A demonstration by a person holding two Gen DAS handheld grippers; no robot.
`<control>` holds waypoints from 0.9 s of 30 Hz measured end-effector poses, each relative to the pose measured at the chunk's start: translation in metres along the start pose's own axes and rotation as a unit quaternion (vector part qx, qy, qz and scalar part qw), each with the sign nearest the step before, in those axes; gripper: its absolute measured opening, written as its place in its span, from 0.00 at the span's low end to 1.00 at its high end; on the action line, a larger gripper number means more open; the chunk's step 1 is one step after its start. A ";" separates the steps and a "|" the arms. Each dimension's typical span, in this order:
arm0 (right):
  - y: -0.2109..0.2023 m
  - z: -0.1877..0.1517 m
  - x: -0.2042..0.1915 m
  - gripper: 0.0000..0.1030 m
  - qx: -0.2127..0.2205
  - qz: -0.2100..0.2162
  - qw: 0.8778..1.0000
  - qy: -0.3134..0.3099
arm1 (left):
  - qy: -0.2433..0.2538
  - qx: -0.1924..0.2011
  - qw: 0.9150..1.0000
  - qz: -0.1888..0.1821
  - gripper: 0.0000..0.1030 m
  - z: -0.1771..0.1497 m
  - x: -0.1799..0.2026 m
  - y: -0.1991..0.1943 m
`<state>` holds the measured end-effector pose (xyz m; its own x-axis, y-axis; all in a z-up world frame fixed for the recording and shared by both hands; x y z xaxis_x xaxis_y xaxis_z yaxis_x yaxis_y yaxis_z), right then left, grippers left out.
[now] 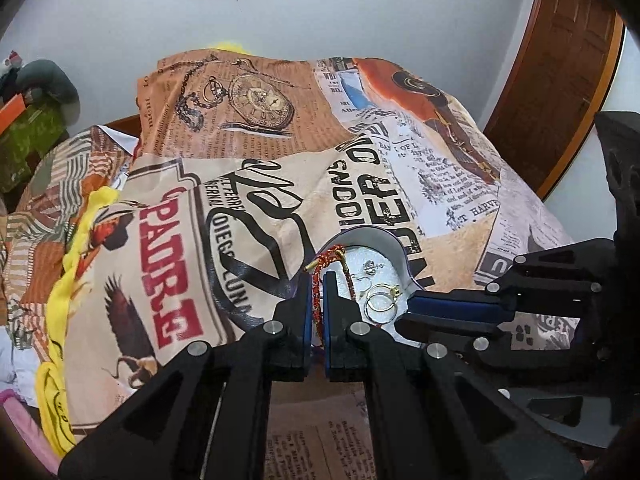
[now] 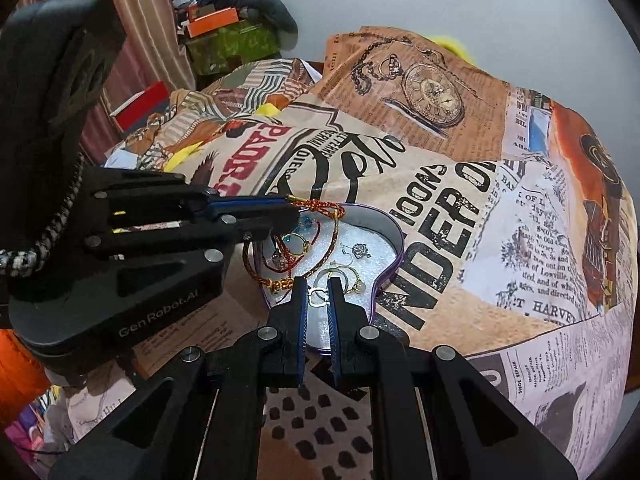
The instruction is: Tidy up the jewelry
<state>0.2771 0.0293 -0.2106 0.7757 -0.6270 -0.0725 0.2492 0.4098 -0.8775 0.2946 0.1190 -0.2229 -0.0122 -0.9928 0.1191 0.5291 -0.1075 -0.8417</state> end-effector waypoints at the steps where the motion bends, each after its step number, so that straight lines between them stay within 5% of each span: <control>1: 0.001 0.000 0.000 0.08 -0.001 -0.003 1.000 -0.002 | 0.001 0.000 1.000 0.001 0.02 0.000 0.000 -0.001; 5: 0.003 -0.002 -0.002 0.08 -0.003 -0.015 1.000 -0.011 | 0.003 0.004 1.000 0.009 0.11 0.001 -0.001 -0.010; 8: 0.003 -0.002 -0.003 0.11 -0.009 -0.021 1.000 -0.013 | -0.002 0.014 1.000 0.017 0.30 0.002 -0.004 -0.018; 14: -0.008 -0.004 -0.003 0.25 -0.001 -0.044 0.999 -0.010 | -0.014 0.026 0.999 0.021 0.31 0.001 -0.008 -0.040; 22: -0.059 -0.005 -0.009 0.25 0.047 -0.065 0.997 0.001 | -0.010 0.074 0.997 0.031 0.31 -0.004 0.004 -0.100; 27: -0.121 -0.008 -0.022 0.25 0.114 -0.082 0.990 0.004 | 0.002 0.134 0.990 0.040 0.31 -0.007 0.024 -0.160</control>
<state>0.2255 -0.0118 -0.1065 0.7090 -0.7028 0.0580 0.4967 0.4394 -0.7485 0.2036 0.1122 -0.0894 0.0357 -0.9978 0.0562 0.7342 -0.0120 -0.6789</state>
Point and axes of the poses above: each gripper's, at about its wrist camera, not at the fingertips, and y roughly the way its jaws point, x to its right, z to its top, the point moved 4 cm from there along y, roughly the way its jaws point, and after that the axes turned 8 degrees about -x, right-handed, at the moved point
